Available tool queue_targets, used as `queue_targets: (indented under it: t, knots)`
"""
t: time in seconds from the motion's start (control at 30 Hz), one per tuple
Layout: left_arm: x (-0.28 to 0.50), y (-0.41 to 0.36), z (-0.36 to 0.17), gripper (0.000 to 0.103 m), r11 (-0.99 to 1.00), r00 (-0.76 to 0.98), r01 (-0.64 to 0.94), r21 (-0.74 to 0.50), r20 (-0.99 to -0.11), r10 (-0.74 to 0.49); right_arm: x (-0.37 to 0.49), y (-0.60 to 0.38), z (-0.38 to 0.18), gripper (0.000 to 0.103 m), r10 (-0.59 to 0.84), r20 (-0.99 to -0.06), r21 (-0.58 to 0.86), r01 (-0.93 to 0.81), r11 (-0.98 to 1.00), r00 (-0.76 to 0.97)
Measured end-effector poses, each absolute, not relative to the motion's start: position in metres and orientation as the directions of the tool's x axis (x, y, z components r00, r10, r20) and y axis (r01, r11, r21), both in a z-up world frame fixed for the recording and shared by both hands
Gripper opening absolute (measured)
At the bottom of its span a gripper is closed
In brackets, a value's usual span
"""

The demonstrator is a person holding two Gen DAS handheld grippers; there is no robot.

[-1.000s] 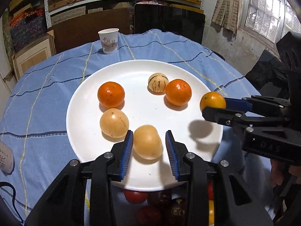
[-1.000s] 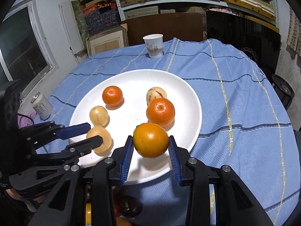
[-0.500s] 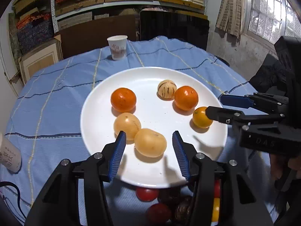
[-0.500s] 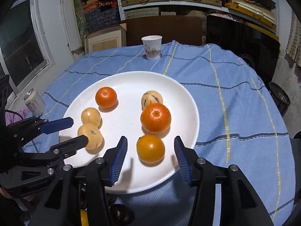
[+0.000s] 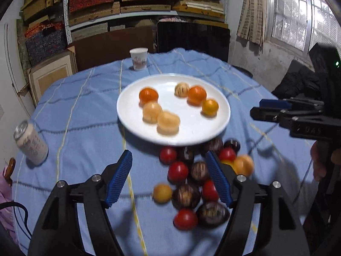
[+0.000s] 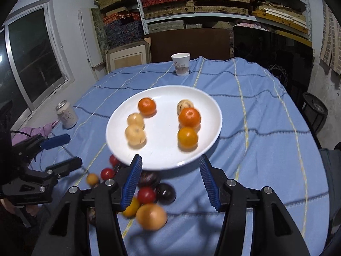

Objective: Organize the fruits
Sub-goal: 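Grasp the red tomato with the left gripper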

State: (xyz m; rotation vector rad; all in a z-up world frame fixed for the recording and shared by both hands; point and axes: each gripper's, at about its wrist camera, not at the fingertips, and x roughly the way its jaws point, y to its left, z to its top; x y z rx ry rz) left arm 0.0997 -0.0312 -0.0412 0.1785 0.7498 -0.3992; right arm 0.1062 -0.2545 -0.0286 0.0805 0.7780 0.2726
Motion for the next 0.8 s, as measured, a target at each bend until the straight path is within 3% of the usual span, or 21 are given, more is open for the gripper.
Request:
queue_targets:
  t: [0.2,0.27,0.3,0.33,0.8]
  knots:
    - [0.064,-0.020,-0.077,0.069,0.910,0.621,0.414,0.016,-0.736,-0.270,0.064,-0.243,-0.052,0.057,0.290,-0.686,0.192,-0.217,0.957,0.667]
    - [0.058,-0.022,-0.084,0.062,0.906,0.615,0.423,0.028,-0.743,-0.264,0.056,-0.240,-0.058,0.057,0.296,-0.689,0.201,-0.217,0.955,0.662]
    - [0.055,-0.025,-0.089,0.051,0.903,0.614,0.426,0.052,-0.750,-0.247,0.052,-0.238,-0.061,0.057,0.300,-0.692,0.208,-0.217,0.954,0.657]
    - [0.055,-0.027,-0.094,0.048,0.902,0.611,0.426,0.068,-0.757,-0.232,0.050,-0.237,-0.063,0.057,0.303,-0.694,0.213,-0.215,0.953,0.653]
    - [0.066,-0.026,-0.100,0.048,0.917,0.580,0.399,-0.020,-0.769,-0.269,0.040,-0.229,-0.070,0.057,0.322,-0.704,0.236,-0.220,0.947,0.633]
